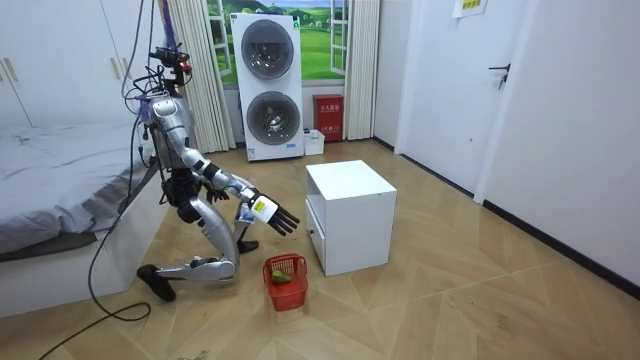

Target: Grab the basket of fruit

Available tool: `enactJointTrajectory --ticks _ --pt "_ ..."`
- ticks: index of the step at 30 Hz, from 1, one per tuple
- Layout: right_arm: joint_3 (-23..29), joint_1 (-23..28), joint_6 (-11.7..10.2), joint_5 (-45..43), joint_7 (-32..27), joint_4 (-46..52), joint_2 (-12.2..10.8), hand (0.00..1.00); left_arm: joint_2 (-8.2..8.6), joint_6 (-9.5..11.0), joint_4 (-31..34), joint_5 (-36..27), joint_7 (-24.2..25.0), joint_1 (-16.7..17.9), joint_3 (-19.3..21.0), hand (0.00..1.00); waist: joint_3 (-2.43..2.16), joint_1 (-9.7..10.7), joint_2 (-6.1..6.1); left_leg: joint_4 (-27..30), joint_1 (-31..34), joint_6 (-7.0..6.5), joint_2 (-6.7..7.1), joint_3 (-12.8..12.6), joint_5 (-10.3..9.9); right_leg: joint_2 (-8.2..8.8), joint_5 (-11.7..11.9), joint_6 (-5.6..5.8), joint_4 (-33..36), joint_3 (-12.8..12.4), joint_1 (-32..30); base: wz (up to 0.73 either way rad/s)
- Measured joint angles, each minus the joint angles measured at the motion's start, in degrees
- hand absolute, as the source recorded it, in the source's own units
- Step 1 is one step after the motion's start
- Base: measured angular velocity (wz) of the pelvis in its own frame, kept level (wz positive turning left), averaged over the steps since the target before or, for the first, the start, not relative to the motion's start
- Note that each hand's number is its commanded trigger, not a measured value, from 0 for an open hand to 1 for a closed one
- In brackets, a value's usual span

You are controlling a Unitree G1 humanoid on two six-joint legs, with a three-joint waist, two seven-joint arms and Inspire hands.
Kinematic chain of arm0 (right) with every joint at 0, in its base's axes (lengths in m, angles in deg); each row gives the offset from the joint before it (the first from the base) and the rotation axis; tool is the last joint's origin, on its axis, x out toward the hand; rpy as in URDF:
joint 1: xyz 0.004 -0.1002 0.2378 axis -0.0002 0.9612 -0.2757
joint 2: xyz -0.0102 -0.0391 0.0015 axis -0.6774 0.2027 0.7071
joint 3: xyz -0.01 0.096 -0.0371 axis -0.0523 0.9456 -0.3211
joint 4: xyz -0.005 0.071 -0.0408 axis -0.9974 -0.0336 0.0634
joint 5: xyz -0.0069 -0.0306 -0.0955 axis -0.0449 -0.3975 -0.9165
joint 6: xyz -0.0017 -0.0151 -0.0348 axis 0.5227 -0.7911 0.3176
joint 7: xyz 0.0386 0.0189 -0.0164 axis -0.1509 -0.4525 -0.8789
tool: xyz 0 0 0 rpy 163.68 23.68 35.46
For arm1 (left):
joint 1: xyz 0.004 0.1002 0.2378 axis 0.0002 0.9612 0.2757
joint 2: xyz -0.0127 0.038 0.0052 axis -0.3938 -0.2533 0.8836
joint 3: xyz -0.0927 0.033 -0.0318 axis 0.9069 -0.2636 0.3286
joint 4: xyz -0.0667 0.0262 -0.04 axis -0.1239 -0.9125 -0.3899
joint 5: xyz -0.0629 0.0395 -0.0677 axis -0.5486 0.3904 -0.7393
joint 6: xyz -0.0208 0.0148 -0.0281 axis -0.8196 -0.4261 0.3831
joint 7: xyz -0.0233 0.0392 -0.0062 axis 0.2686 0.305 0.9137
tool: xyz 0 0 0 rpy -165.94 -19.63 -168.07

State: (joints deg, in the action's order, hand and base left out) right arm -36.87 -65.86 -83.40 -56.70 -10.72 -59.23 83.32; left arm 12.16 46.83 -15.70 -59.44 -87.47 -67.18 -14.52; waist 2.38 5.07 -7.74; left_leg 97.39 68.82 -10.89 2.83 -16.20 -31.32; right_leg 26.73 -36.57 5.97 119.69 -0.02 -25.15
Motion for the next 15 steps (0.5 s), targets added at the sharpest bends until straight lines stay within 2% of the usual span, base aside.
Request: enactJointTrajectory --ticks 5,8,10,12,15 --pt "-0.3 0.0 0.8 -0.3 0.1 1.0 0.2 0.0 0.19 0.5 0.0 0.1 0.1 2.1 -2.8 0.0 -0.17 0.1 -0.19 0.4 0.5 0.16 -0.35 0.0 0.1 0.21 0.0 0.0 1.8 -0.9 -1.3 -0.04" --pt "-0.6 0.0 0.8 -0.3 1.3 1.8 0.3 0.0 0.23 0.5 -0.5 0.0 0.3 3.7 -3.0 0.0 -0.56 0.2 -0.6 1.0 0.5 0.5 -0.36 0.1 0.3 0.27 -0.1 -0.08 3.1 -1.3 -1.3 -0.05" --pt "-0.9 0.0 0.8 -0.3 1.5 2.2 0.3 0.0 0.23 0.4 -0.5 -0.1 0.5 4.4 -3.5 0.0 -0.63 0.1 -0.74 1.9 0.6 1.65 -0.43 0.5 0.2 0.01 -0.1 -0.11 3.9 -1.3 -1.2 -0.05" --pt "-1.8 0.0 0.8 -0.3 2.3 2.4 0.4 0.0 0.26 0.4 -0.9 -0.4 1.0 5.5 -3.7 0.0 -0.62 -0.5 -0.77 3.3 0.7 2.41 -1.63 1.1 -0.5 -1.6 -0.3 -0.51 4.9 -1.9 -1.1 -0.14" --pt "-3.7 0.0 0.3 -0.3 2.6 1.5 1.4 0.0 0.24 0.5 -1.1 -0.4 1.9 5.6 -4.1 0.0 -0.54 -0.7 -0.94 5.2 1.2 3.93 -2.08 1.3 -1.6 -2.86 -1.1 -1.31 7.2 -2.8 -0.6 -0.02"
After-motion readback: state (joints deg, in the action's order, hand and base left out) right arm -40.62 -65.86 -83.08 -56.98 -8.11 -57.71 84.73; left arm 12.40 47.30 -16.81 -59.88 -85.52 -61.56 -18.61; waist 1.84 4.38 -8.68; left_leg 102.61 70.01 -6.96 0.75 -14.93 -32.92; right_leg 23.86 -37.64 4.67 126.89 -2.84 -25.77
